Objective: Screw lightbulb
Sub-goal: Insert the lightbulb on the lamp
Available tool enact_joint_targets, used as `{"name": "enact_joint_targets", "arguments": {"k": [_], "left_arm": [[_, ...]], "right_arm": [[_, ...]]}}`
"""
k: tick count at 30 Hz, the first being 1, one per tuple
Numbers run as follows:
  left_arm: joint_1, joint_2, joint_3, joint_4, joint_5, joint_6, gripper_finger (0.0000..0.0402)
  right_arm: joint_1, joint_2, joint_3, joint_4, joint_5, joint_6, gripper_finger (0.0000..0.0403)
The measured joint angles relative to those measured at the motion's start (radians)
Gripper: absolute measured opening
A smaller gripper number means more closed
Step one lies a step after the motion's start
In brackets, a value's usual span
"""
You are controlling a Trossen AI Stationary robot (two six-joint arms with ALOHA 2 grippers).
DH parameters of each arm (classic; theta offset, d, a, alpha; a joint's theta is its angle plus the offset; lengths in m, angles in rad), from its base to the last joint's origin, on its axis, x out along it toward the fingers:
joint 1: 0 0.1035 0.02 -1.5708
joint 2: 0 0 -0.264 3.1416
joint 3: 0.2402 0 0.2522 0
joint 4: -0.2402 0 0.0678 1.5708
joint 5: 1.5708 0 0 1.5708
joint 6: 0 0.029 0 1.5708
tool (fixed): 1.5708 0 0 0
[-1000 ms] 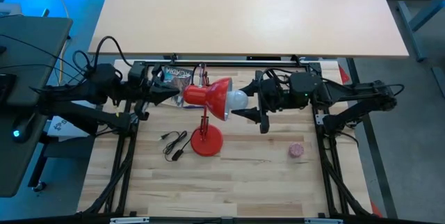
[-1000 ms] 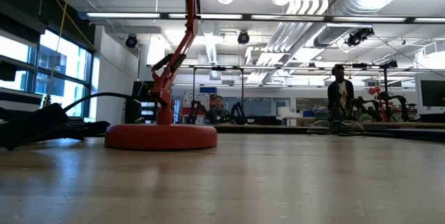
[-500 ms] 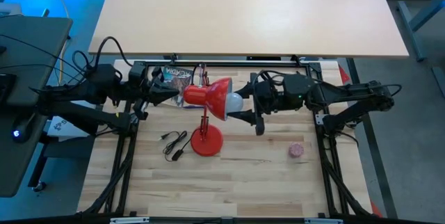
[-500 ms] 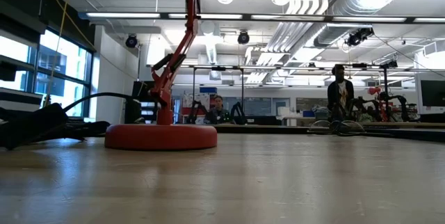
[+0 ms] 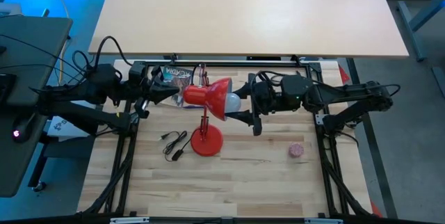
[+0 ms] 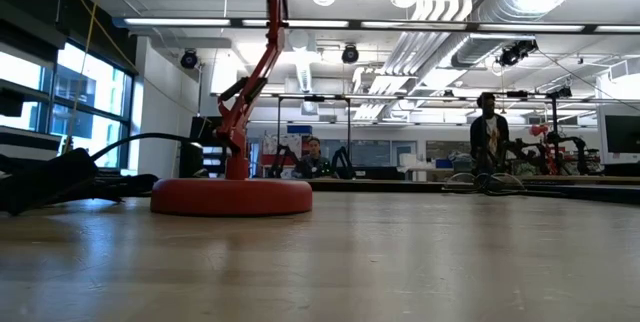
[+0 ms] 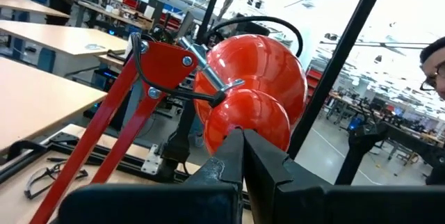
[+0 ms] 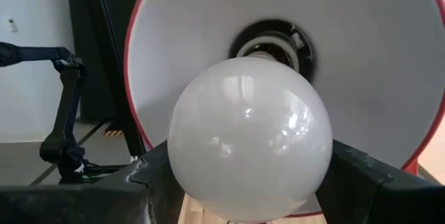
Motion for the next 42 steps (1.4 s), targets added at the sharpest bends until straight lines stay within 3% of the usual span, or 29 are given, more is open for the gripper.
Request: {"name": "enact_joint_targets", "arguments": {"k": [33, 42], "left_arm": [[-0.058, -0.01, 0.0, -0.002, -0.022, -0.104, 0.0], [-0.058, -0.011, 0.0, -0.002, -0.026, -0.103, 0.0]], "right_arm": [[-0.02, 0.011, 0.0, 0.043, -0.02, 0.145, 0.0248], [-0.019, 0.026, 0.001, 0.054, -0.007, 0.256, 0.0248]]}}
